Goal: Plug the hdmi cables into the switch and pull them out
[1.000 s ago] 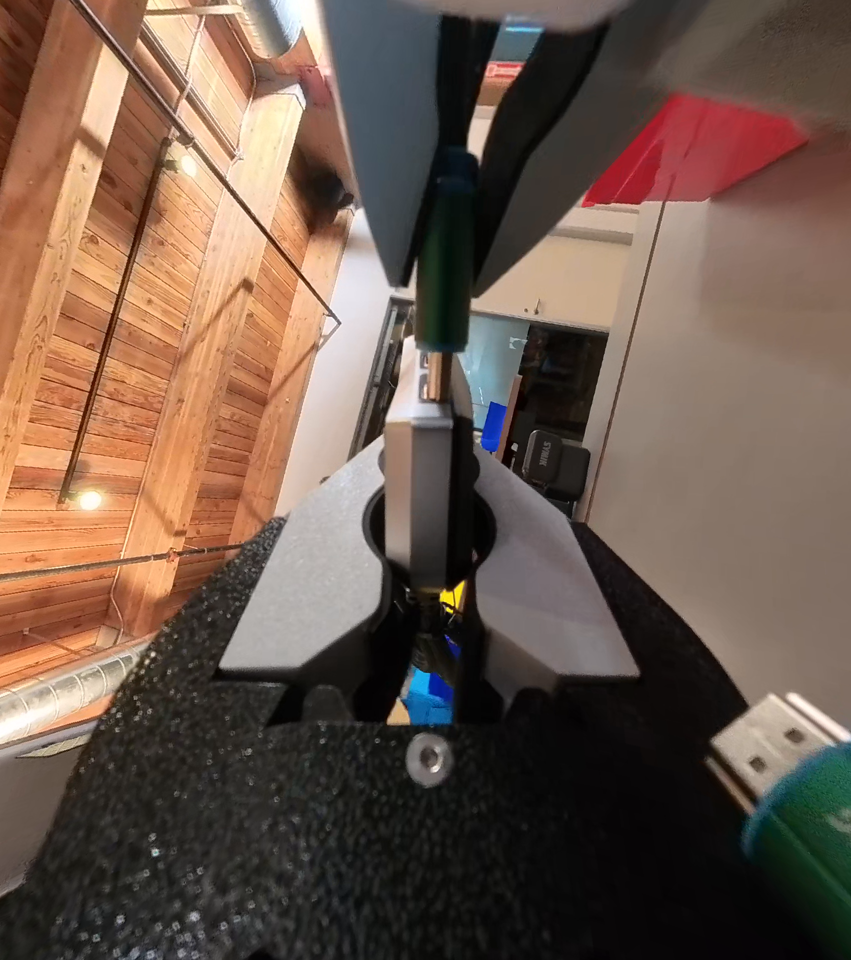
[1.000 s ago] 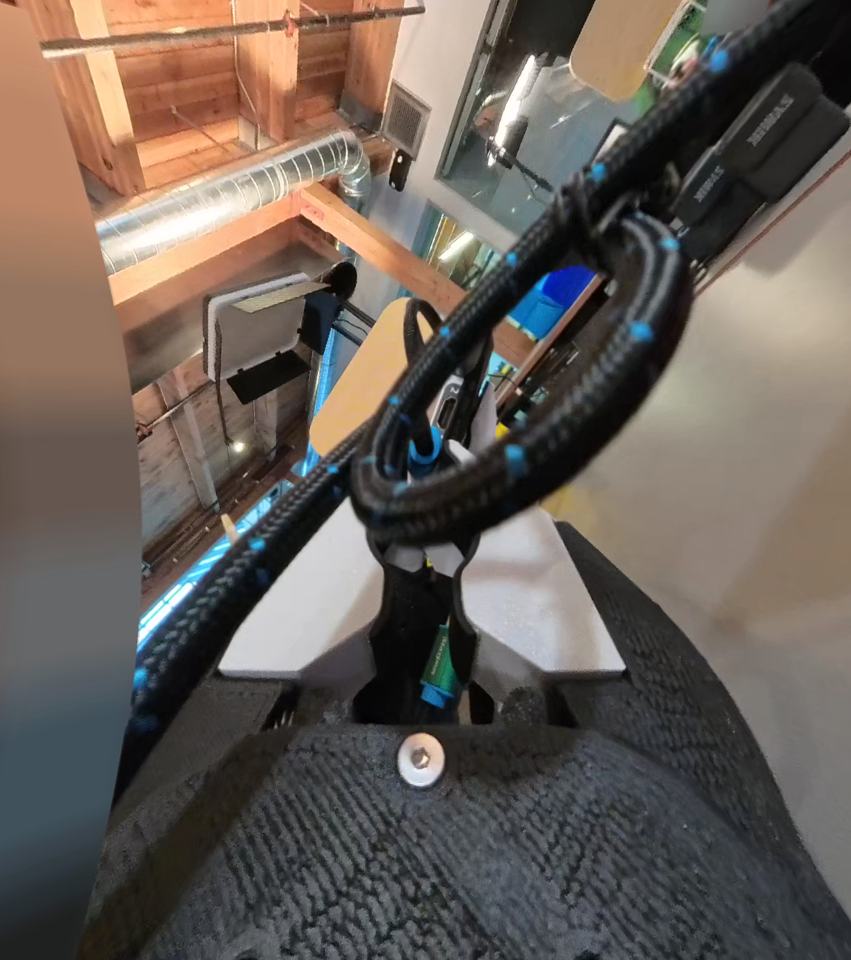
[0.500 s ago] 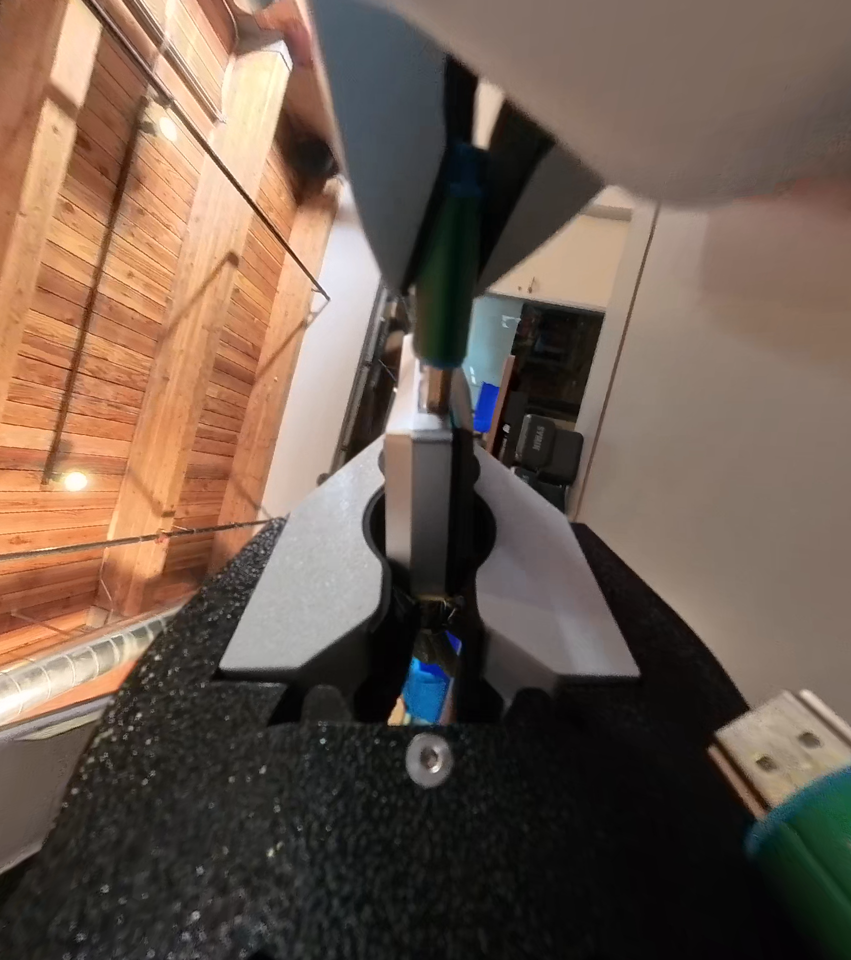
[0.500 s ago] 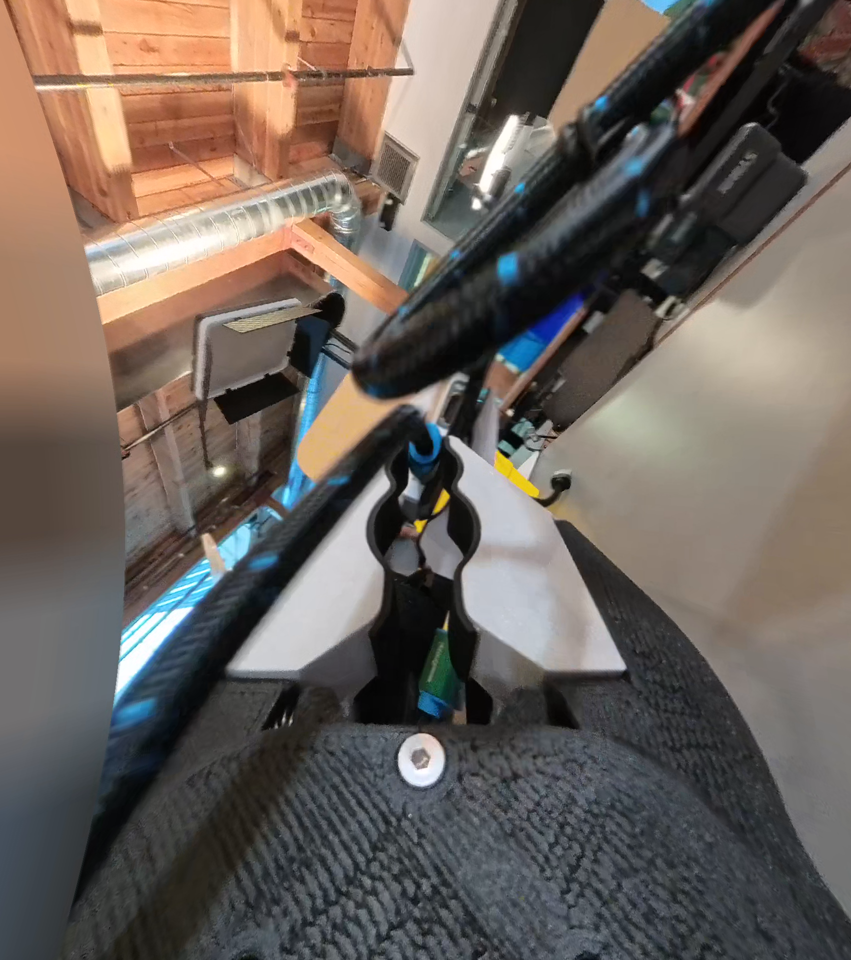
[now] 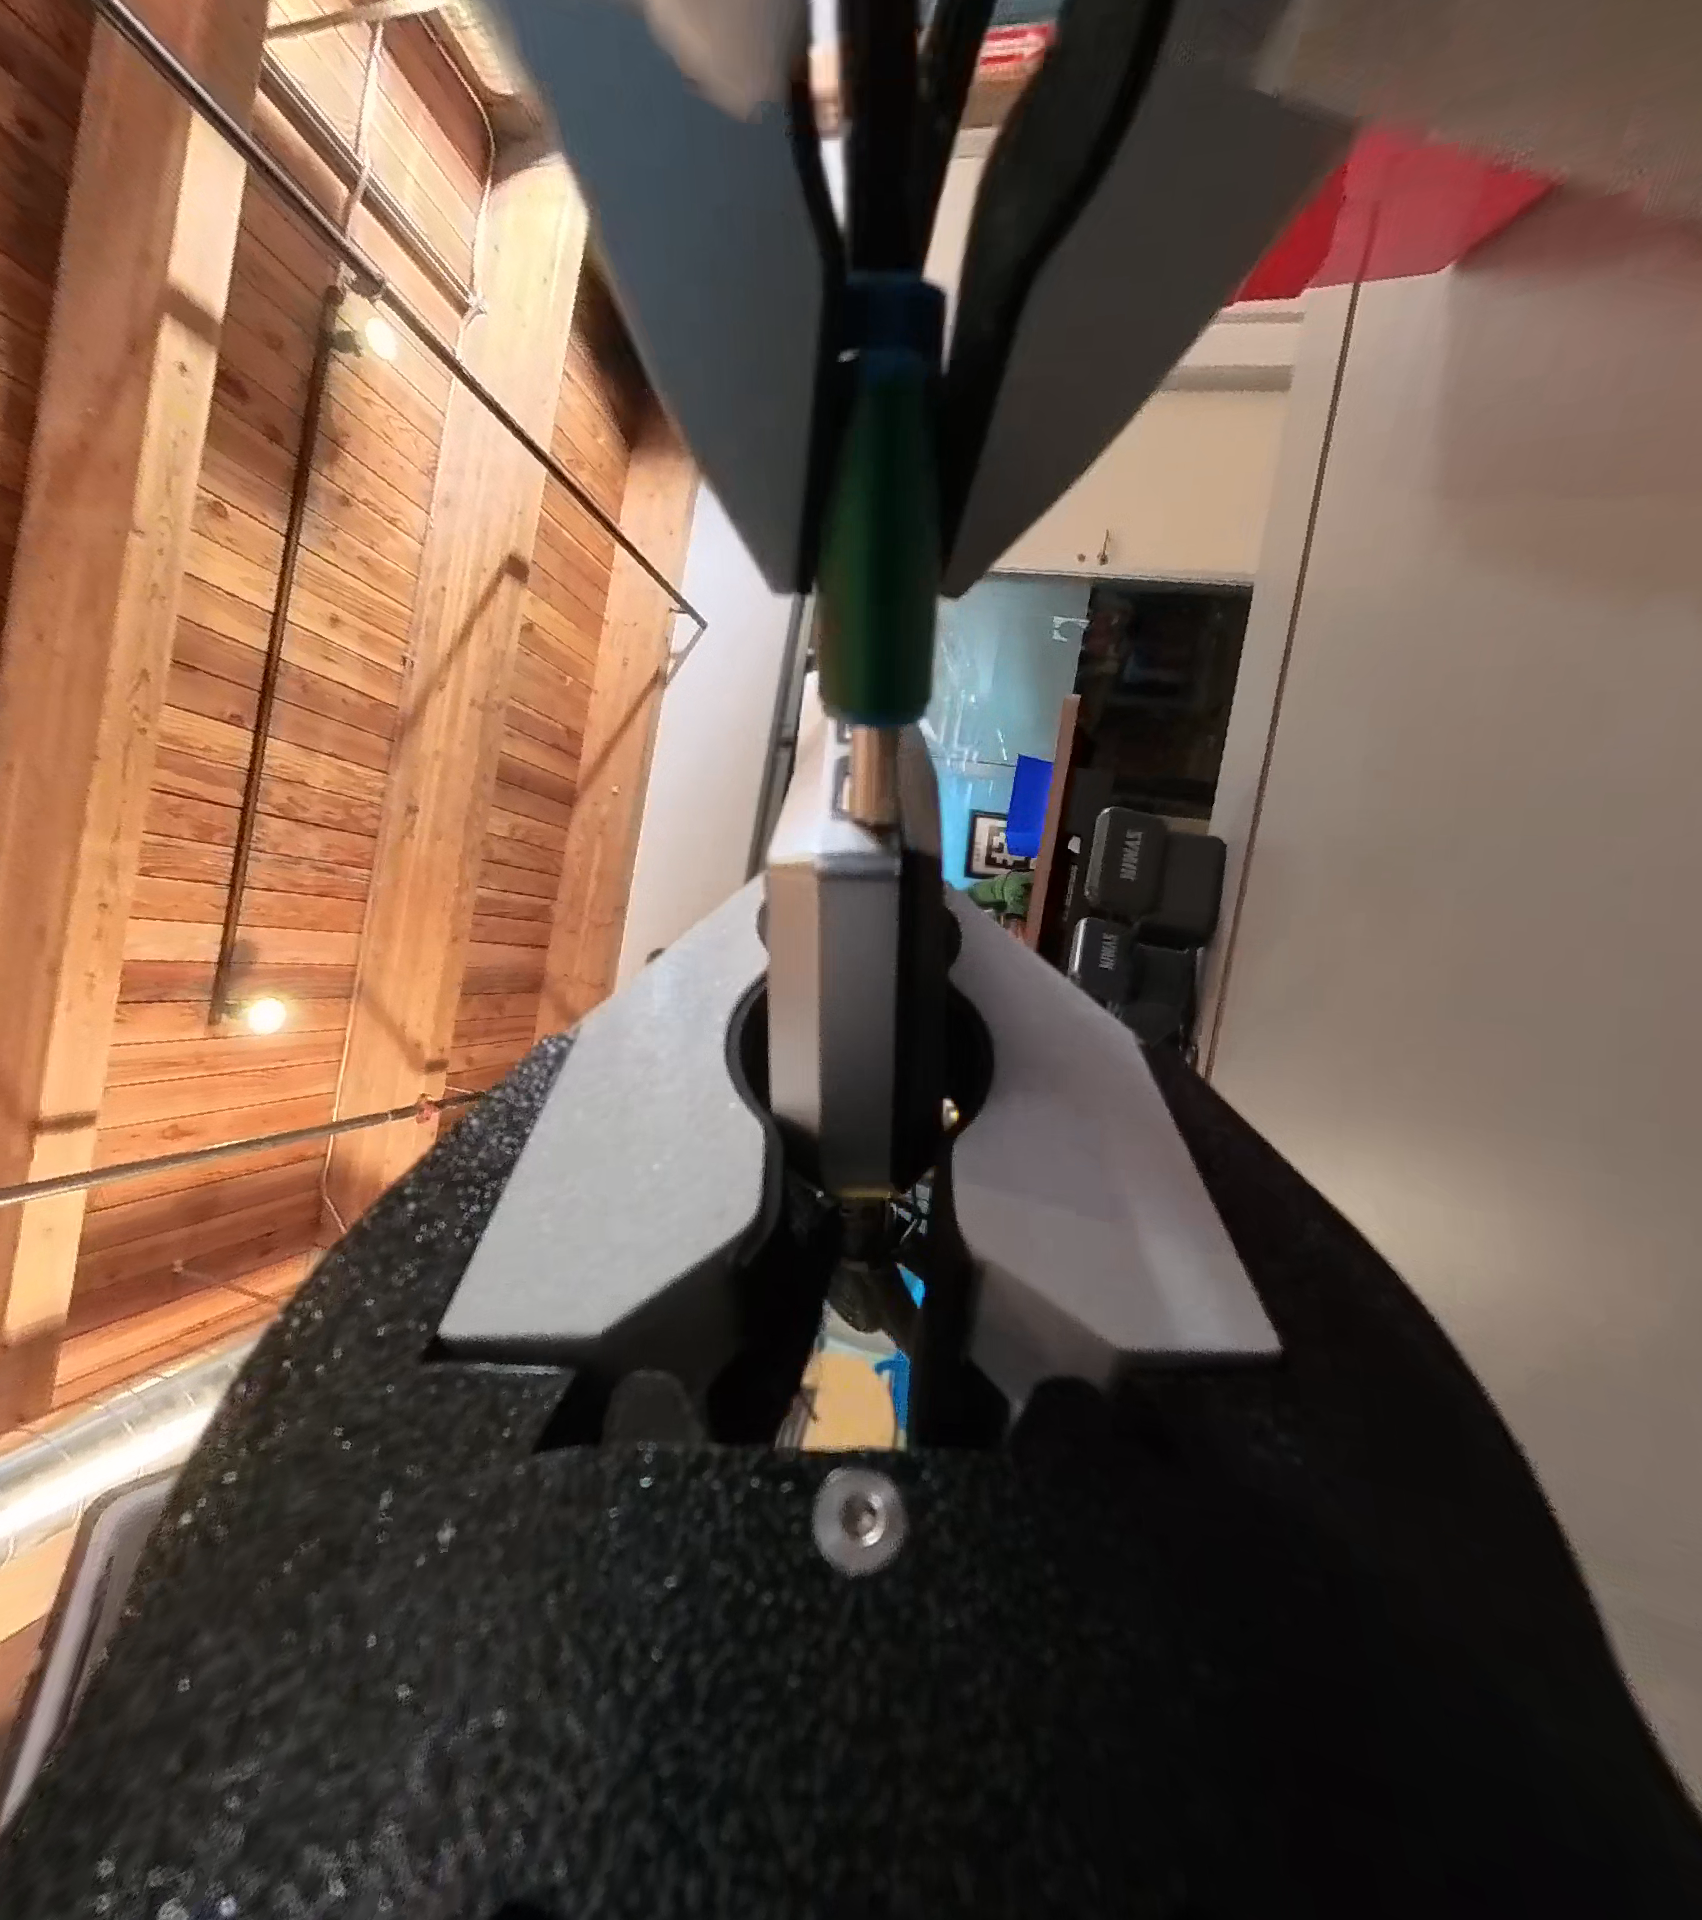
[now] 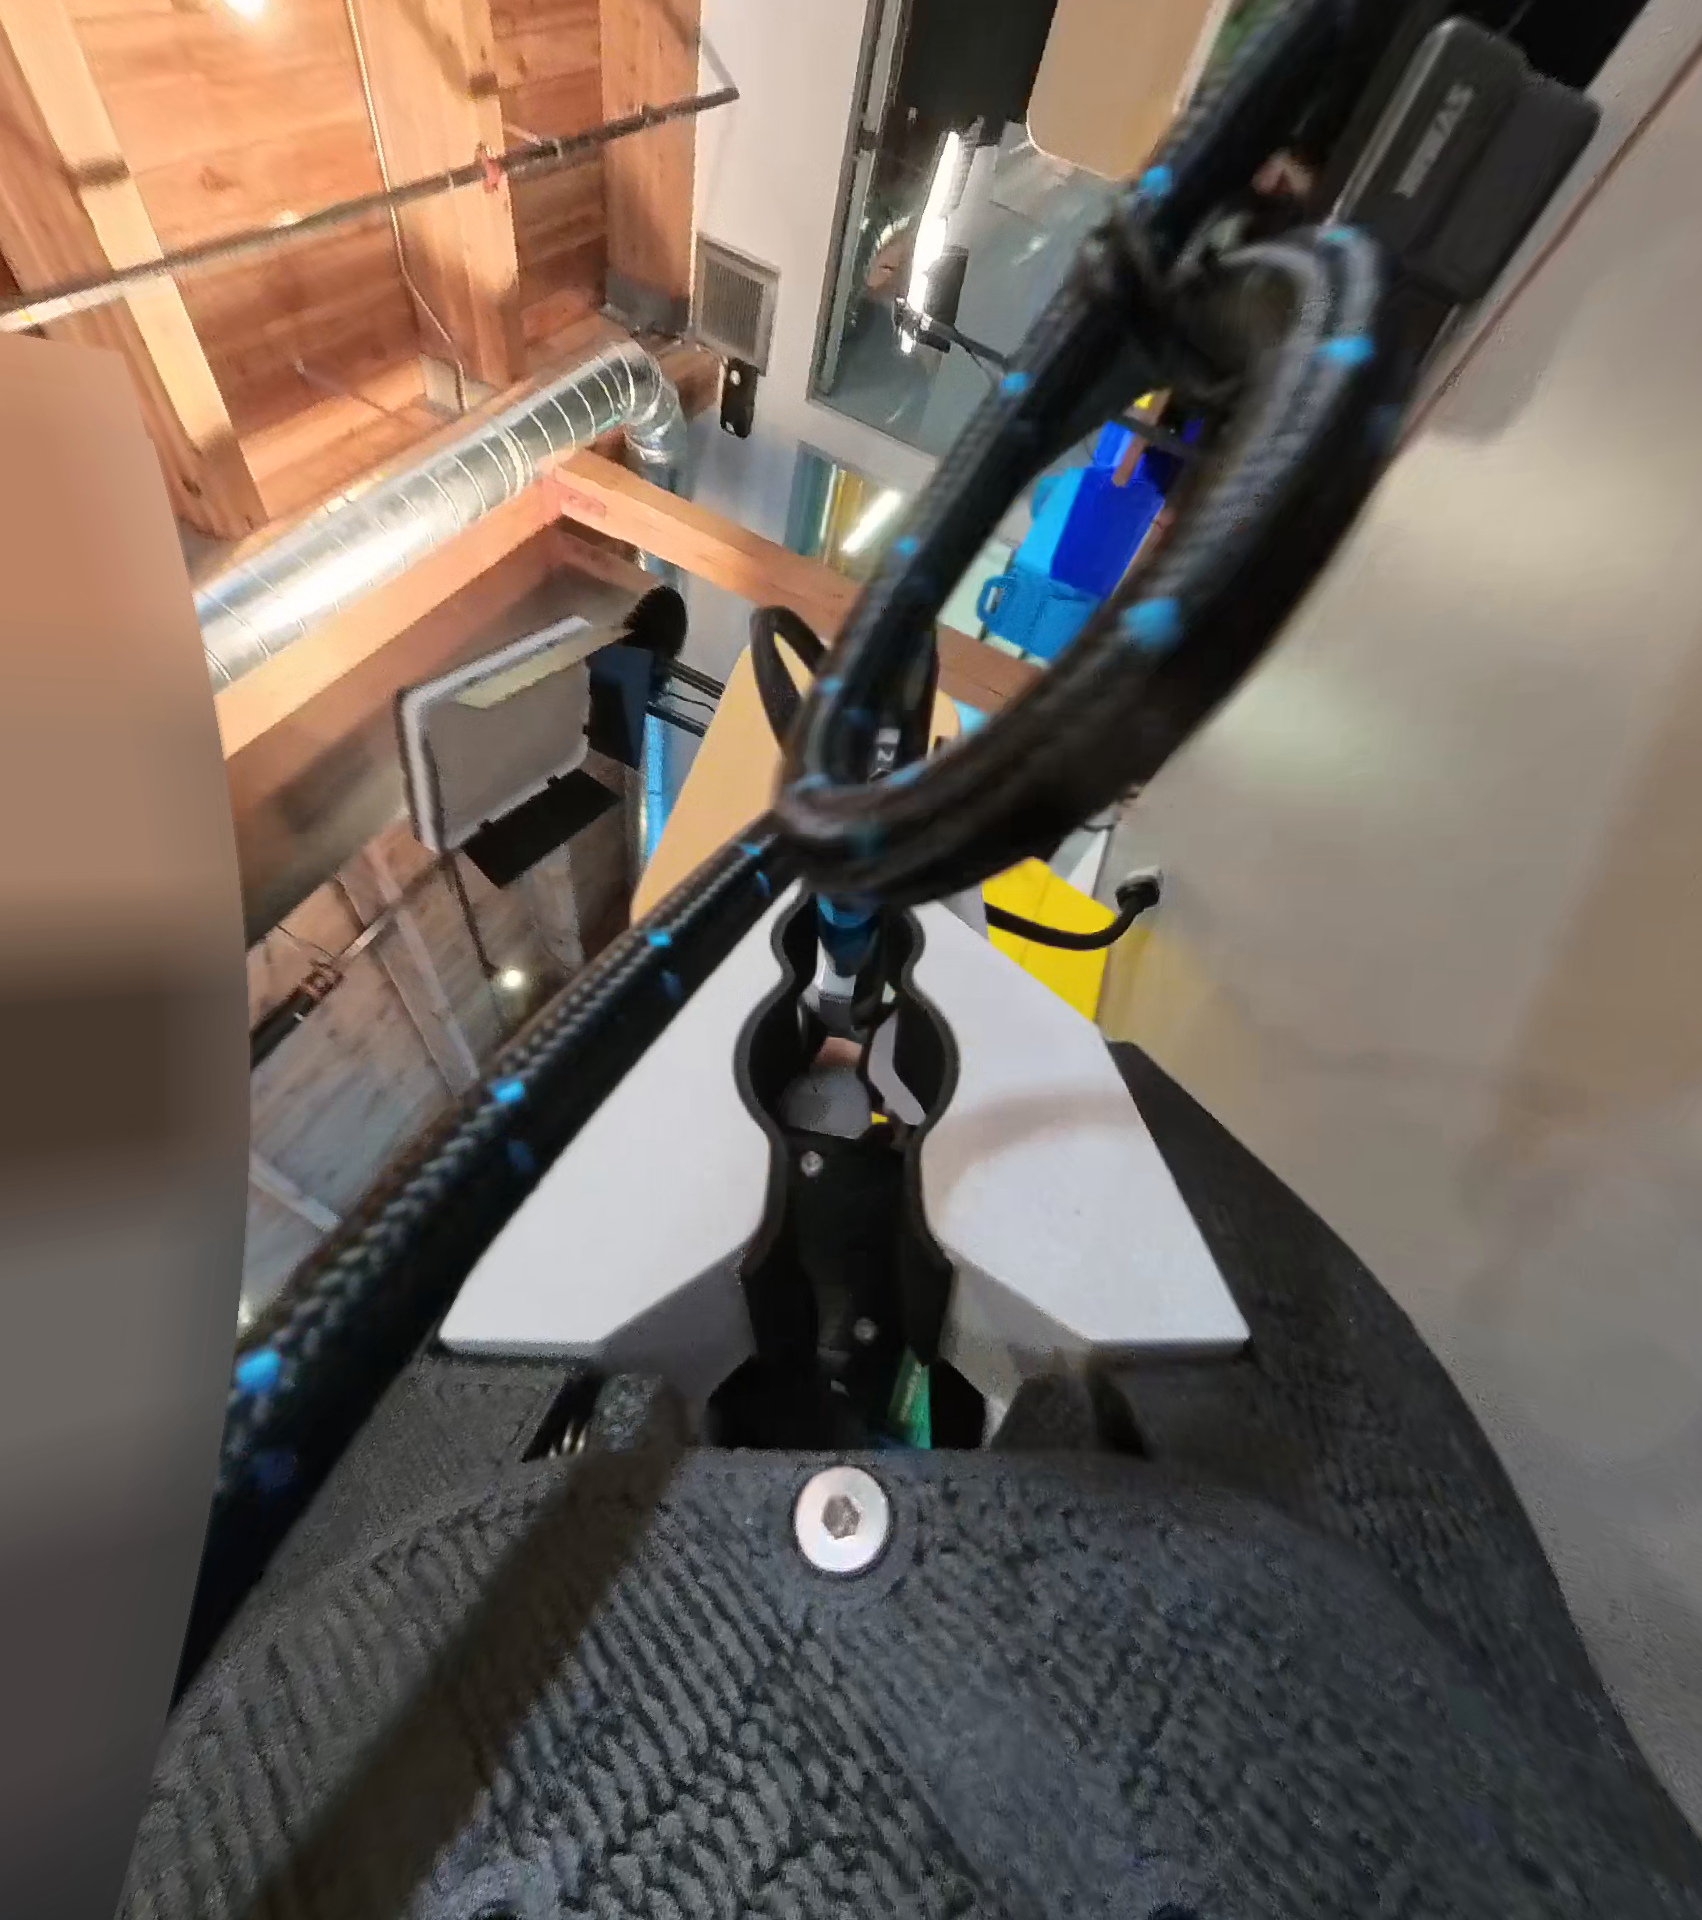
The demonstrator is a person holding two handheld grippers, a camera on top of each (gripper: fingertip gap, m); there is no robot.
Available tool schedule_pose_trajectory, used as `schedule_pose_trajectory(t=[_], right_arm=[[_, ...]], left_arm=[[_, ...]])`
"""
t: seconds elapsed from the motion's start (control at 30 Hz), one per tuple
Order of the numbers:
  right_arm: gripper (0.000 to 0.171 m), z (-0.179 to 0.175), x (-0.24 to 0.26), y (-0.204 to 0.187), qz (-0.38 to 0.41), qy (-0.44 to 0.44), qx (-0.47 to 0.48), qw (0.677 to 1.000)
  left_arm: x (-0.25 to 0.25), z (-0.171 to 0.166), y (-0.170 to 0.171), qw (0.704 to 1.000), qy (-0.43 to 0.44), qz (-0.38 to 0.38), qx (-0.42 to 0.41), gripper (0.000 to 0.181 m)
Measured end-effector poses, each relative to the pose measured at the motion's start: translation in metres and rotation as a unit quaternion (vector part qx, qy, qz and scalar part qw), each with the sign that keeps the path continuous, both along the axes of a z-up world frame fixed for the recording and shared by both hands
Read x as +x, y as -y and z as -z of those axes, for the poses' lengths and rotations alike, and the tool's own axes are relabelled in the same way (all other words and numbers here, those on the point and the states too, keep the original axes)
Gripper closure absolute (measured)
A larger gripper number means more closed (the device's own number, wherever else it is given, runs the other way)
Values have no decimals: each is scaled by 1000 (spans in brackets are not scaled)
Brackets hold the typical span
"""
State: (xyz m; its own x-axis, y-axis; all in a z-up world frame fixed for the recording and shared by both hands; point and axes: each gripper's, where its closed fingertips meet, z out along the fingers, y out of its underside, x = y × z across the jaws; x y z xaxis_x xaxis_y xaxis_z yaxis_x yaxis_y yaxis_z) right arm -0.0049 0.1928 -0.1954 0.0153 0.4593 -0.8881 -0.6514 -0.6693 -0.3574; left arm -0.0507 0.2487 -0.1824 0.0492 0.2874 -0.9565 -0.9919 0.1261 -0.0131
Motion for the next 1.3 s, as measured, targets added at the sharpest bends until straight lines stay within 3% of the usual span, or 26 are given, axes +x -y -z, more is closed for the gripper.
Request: schedule_pose_trajectory(t=[0.43, 0.9, 1.0, 1.07, 1.23, 1.3], right_arm=[[160, -2, -2, -2, 1, -20, 7, 1000], [160, 6, -7, -2, 17, 15, 15, 1000], [162, 6, -10, -7, -11, 28, 34, 999], [156, 4, -15, -5, -32, 69, 77, 994], [121, 13, -14, 7, -41, 196, 170, 965], [122, 17, -12, 14, -49, 235, 202, 950]], left_arm=[[-2, -3, 1, 1000, 19, 1, -3, 160], [1, 7, -2, 1000, -4, 5, -24, 162], [-4, 7, -7, 1000, -6, -6, -25, 162], [-8, 7, -10, 999, 14, -11, -39, 160], [-30, -7, -12, 997, 63, -30, -29, 160], [-33, -15, -11, 997, 68, -34, -19, 160]])
